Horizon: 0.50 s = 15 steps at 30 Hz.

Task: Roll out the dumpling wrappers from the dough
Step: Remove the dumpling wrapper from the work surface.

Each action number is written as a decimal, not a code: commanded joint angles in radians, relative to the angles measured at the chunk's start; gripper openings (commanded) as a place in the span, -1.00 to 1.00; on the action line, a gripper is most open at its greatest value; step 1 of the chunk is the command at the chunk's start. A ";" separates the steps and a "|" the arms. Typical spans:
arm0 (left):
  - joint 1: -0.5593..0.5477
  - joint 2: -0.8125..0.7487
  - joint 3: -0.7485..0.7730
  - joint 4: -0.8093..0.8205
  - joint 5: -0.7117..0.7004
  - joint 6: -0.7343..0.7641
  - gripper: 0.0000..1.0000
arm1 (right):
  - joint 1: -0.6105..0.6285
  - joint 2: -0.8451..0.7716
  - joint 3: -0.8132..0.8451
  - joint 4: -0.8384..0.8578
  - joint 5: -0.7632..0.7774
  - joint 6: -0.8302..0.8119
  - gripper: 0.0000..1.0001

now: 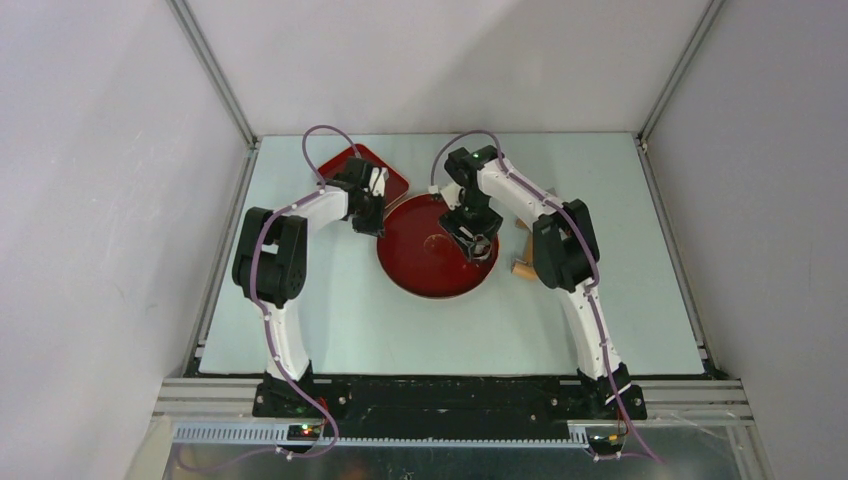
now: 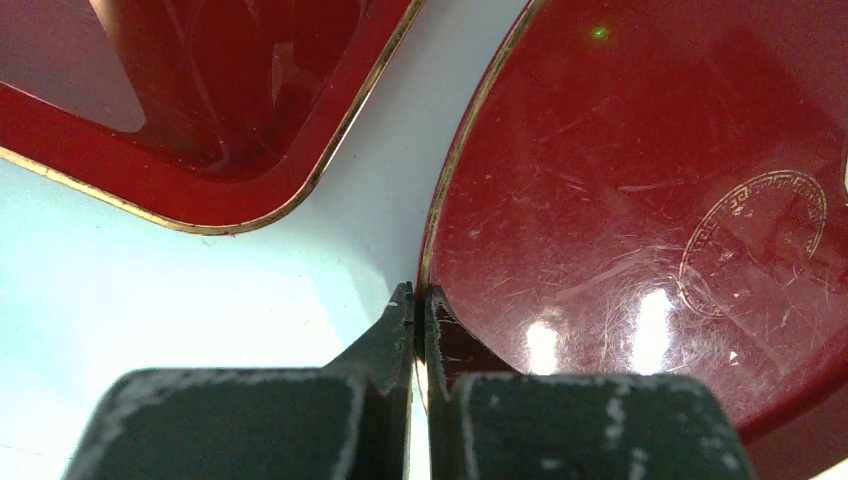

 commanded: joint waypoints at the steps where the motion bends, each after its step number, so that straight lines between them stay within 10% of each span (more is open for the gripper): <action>1: 0.002 -0.049 -0.008 0.006 -0.011 0.026 -1.00 | -0.018 0.022 0.013 -0.015 0.000 0.010 0.12; 15: 0.002 -0.047 -0.008 0.007 -0.011 0.024 -1.00 | -0.031 0.035 -0.023 -0.078 -0.147 -0.035 0.10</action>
